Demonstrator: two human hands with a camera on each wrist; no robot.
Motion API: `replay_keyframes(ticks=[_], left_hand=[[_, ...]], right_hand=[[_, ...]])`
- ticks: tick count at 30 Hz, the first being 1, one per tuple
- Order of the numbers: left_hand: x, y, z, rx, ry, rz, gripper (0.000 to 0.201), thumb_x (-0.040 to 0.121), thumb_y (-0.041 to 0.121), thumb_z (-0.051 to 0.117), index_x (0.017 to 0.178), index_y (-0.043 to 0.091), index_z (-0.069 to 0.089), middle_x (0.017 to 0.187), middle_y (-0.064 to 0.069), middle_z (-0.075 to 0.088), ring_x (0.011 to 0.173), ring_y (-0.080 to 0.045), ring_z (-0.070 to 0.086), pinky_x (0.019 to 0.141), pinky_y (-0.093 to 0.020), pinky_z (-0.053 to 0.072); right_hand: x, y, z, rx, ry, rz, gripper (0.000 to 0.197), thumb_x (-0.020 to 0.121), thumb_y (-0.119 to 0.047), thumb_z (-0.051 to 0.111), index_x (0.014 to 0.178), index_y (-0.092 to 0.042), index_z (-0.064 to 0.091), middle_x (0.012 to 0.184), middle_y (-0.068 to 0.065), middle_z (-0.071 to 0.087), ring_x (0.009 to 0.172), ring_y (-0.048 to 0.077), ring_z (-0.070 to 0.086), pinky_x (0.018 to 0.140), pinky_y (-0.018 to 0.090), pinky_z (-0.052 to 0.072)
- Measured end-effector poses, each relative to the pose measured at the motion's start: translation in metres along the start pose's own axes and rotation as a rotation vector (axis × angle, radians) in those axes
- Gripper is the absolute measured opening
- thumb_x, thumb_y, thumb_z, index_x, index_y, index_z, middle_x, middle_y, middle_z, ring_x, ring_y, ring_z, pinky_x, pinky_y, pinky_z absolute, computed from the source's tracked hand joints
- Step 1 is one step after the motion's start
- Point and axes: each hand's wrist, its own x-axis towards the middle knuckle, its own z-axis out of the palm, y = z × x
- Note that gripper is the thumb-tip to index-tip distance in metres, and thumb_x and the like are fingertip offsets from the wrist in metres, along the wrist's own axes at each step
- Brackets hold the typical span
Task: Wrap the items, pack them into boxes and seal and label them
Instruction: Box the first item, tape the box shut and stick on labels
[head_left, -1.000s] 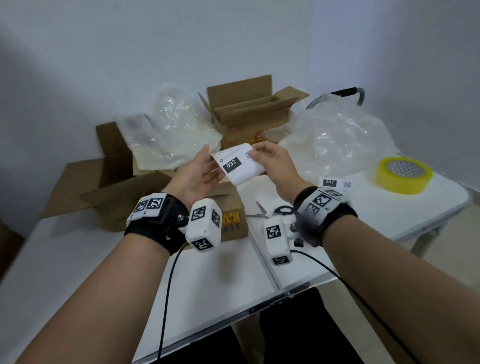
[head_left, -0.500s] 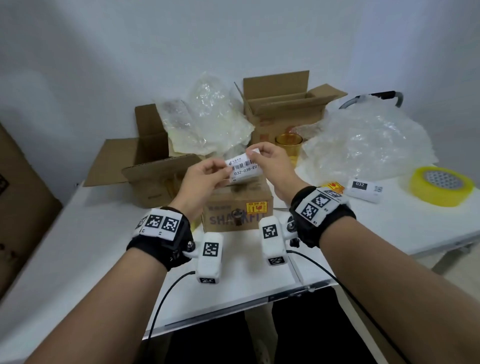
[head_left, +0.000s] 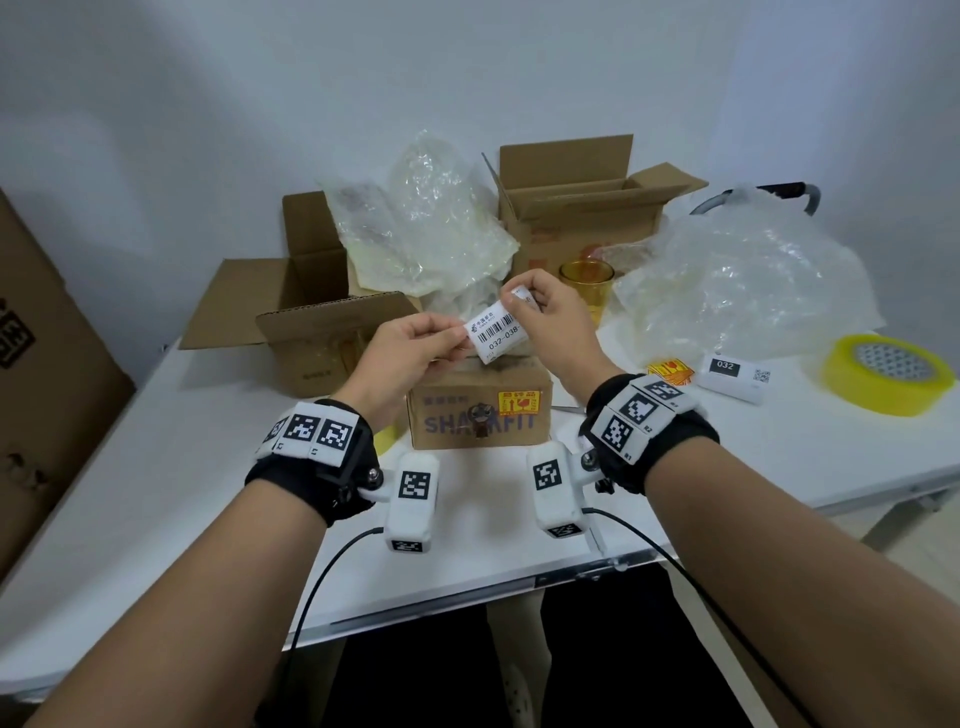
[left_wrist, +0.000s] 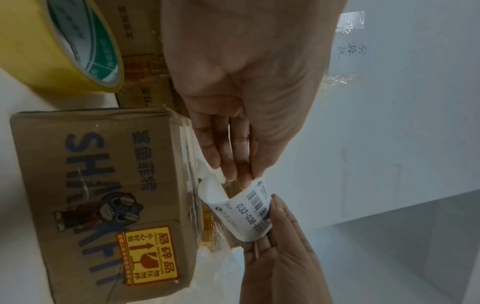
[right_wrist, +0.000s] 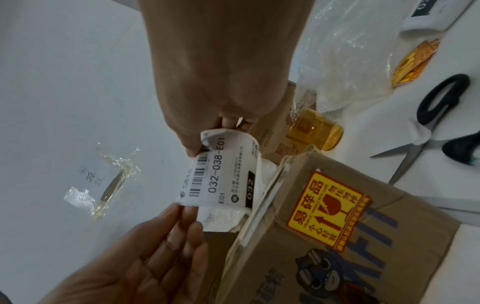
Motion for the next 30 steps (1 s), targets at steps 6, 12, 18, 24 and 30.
replay_keyframes(ticks=[6, 12, 18, 24, 30], left_hand=[[0.001, 0.006, 0.001, 0.111, -0.053, -0.006, 0.013, 0.093, 0.012, 0.063, 0.101, 0.004, 0.070, 0.089, -0.004, 0.075, 0.081, -0.012, 0.063, 0.081, -0.027, 0.052], [0.007, 0.011, 0.004, -0.035, 0.070, 0.003, 0.012, 0.095, 0.014, 0.060, 0.092, 0.007, 0.070, 0.083, -0.001, 0.073, 0.076, -0.010, 0.065, 0.079, -0.026, 0.054], [0.011, 0.010, 0.012, -0.099, 0.084, 0.017, 0.011, 0.095, 0.015, 0.060, 0.090, 0.010, 0.068, 0.088, -0.003, 0.072, 0.075, -0.010, 0.063, 0.078, -0.025, 0.052], [0.016, 0.017, 0.017, -0.085, 0.041, 0.032, 0.022, 0.096, 0.017, 0.061, 0.109, 0.000, 0.066, 0.087, -0.001, 0.073, 0.082, -0.011, 0.067, 0.080, -0.023, 0.055], [0.018, 0.018, 0.024, -0.046, 0.048, 0.029, 0.013, 0.094, 0.016, 0.064, 0.102, 0.008, 0.071, 0.094, -0.006, 0.074, 0.087, -0.012, 0.069, 0.082, -0.025, 0.054]], right_hand=[[0.004, -0.006, 0.001, -0.129, 0.022, -0.050, 0.013, 0.093, -0.022, 0.060, 0.106, -0.026, 0.062, 0.101, -0.005, 0.067, 0.091, 0.014, 0.065, 0.075, 0.042, 0.058], [0.011, -0.010, 0.003, -0.533, 0.098, -0.251, 0.042, 0.088, -0.025, 0.065, 0.127, -0.029, 0.054, 0.129, -0.007, 0.050, 0.120, 0.014, 0.041, 0.099, 0.033, 0.036], [0.002, -0.012, 0.014, -0.343, 0.010, -0.215, 0.015, 0.091, -0.012, 0.063, 0.098, -0.016, 0.075, 0.099, -0.003, 0.070, 0.091, 0.008, 0.061, 0.084, 0.024, 0.050], [0.006, -0.015, 0.012, -0.076, -0.037, -0.014, 0.017, 0.092, -0.011, 0.064, 0.105, -0.007, 0.074, 0.097, 0.007, 0.073, 0.087, 0.011, 0.070, 0.074, 0.026, 0.060], [0.000, -0.012, 0.007, -0.018, -0.001, -0.004, 0.017, 0.091, -0.010, 0.064, 0.102, -0.009, 0.076, 0.091, 0.001, 0.075, 0.087, 0.010, 0.070, 0.084, 0.026, 0.056]])
